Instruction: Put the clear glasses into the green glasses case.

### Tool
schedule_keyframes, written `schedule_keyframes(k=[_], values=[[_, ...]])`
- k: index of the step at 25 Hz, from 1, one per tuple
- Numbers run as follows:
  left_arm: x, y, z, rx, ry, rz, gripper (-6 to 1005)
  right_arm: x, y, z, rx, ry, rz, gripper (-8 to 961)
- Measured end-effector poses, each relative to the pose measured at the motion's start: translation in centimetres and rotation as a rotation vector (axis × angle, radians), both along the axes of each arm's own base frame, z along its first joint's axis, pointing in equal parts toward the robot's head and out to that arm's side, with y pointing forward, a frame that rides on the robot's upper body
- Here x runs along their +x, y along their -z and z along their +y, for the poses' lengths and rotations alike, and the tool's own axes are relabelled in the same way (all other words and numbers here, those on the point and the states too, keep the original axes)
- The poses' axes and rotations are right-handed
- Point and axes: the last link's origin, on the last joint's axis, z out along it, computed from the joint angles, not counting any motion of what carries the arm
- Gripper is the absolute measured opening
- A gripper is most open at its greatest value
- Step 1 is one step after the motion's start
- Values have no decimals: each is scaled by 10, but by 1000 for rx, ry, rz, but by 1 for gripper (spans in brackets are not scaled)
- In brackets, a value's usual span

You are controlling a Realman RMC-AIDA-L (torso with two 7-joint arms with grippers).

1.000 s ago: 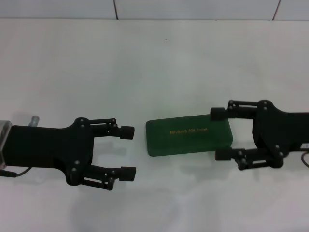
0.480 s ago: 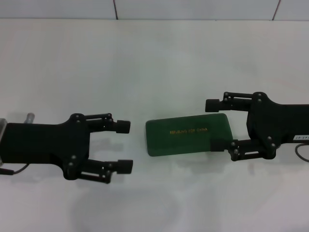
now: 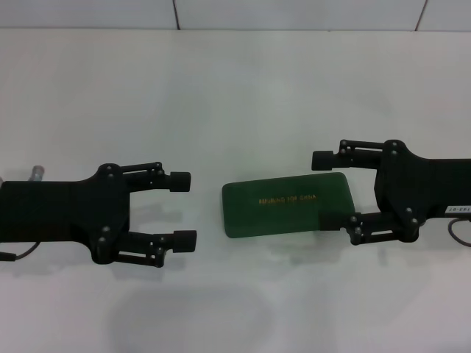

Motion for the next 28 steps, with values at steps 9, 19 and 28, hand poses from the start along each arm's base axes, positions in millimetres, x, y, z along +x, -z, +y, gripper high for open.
schedule_keyframes(k=[9, 19, 28], values=[[0, 0, 0, -1, -2, 1, 883, 0, 1, 1, 1, 6, -1, 769], [0, 2, -1, -5, -8, -3, 883, 0, 1, 1, 2, 5, -2, 769], [-1, 2, -2, -4, -10, -3, 883, 0, 2, 3, 8, 11, -7, 769]])
